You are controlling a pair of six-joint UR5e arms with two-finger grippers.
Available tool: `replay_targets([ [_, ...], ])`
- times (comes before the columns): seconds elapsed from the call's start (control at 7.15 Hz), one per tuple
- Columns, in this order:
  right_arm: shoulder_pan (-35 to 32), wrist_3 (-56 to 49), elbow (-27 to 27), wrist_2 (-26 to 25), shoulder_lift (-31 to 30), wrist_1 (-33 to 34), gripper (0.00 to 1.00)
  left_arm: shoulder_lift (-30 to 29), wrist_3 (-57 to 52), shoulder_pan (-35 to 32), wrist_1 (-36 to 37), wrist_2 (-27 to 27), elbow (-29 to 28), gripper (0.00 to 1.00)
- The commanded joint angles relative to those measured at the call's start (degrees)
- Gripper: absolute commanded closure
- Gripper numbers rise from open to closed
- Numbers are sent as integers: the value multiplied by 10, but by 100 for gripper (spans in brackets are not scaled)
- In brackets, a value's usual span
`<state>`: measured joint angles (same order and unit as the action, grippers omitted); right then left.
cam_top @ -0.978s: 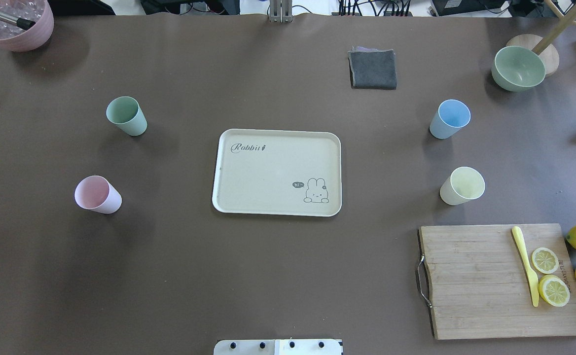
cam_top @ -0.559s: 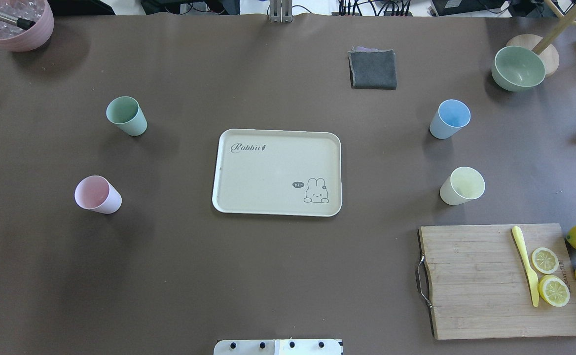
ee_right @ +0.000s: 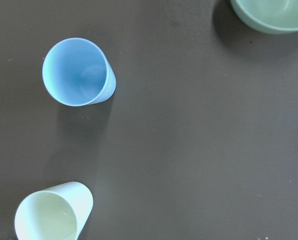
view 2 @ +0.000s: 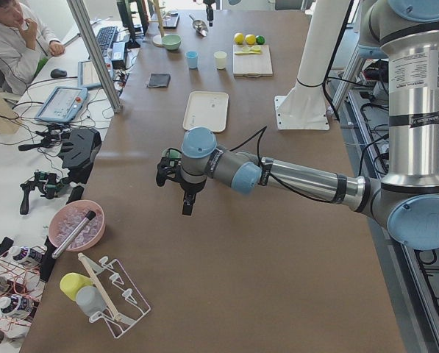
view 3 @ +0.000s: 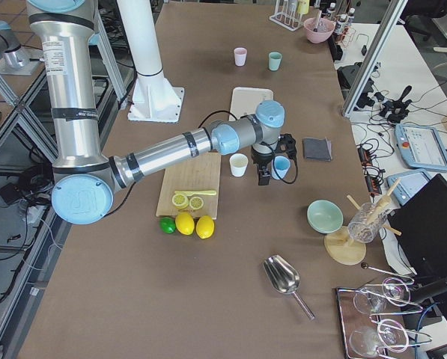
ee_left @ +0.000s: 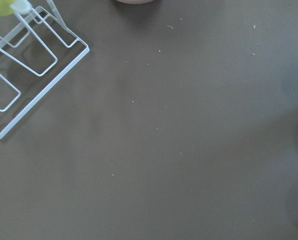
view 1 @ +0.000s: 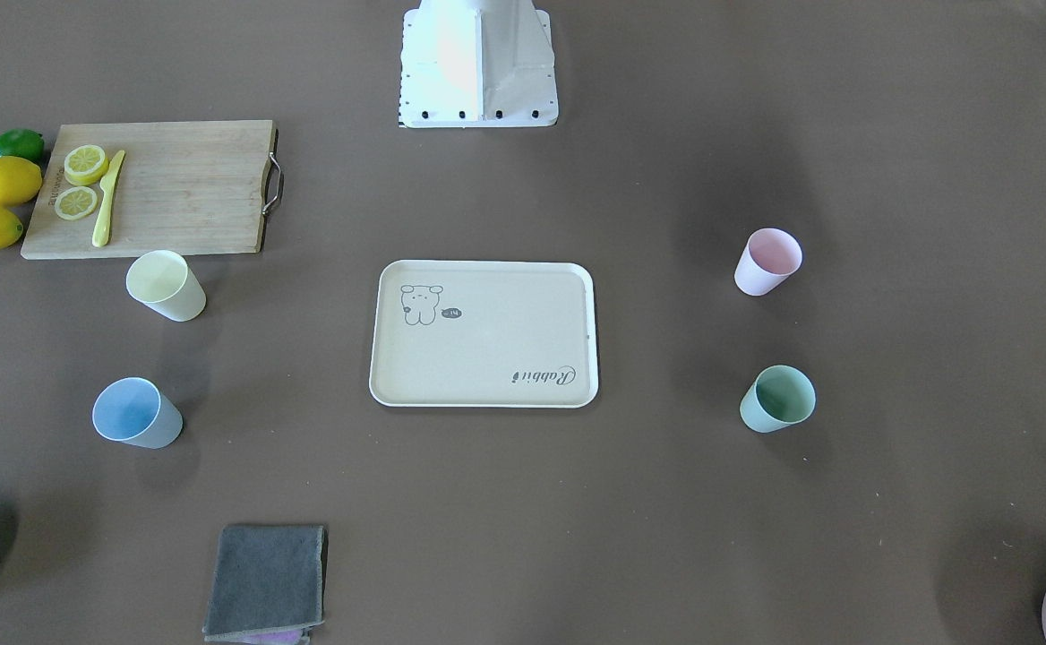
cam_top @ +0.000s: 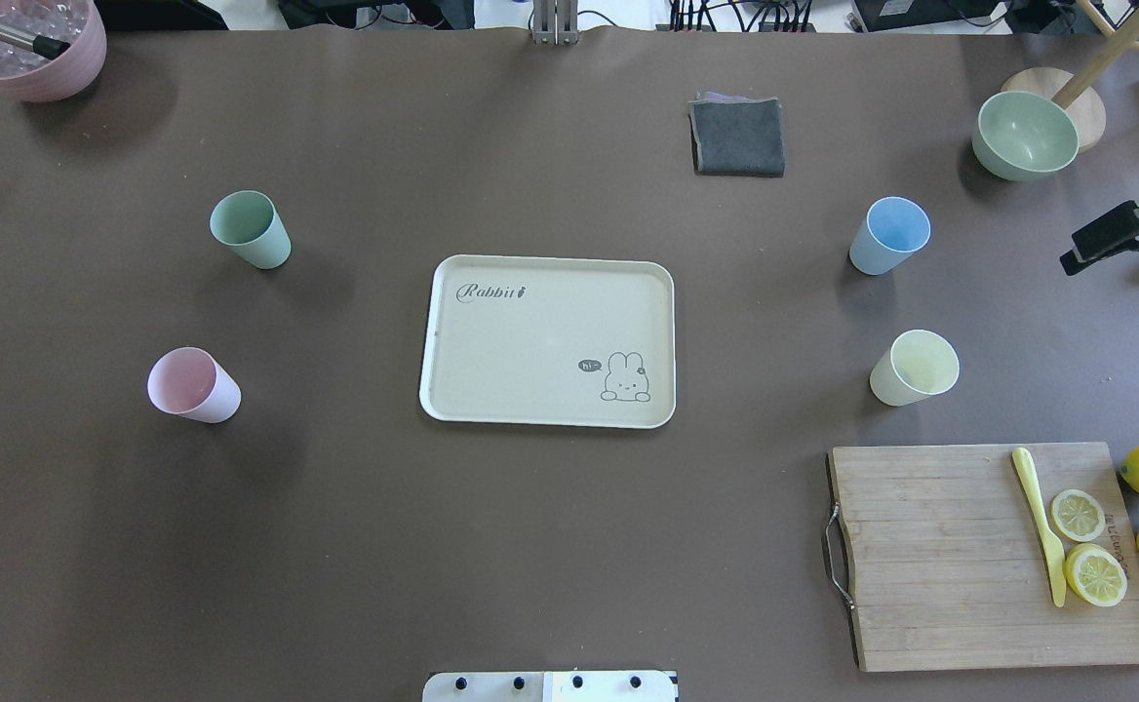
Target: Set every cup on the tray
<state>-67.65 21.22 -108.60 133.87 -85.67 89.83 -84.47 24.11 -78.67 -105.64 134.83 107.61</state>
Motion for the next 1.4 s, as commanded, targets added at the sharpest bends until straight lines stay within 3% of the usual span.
replay_targets([
  [0.0,76,63,-21,-30,-1,-17,2,-17,89,72,-19,-4,12,3],
  [0.28,146,117,-18,-68,-2,-49,12,-40,153,140,-20,-47,20,3],
  [0.56,182,127,5,-93,2,-61,33,-55,174,173,-20,-55,20,3],
  [0.84,182,123,55,-93,8,-109,67,-70,209,197,-20,-55,20,3],
  [0.98,181,121,52,-86,7,-111,100,-69,210,202,-20,-57,20,3],
  [1.26,182,133,38,-52,22,-108,100,-71,245,241,-20,-91,22,3],
])
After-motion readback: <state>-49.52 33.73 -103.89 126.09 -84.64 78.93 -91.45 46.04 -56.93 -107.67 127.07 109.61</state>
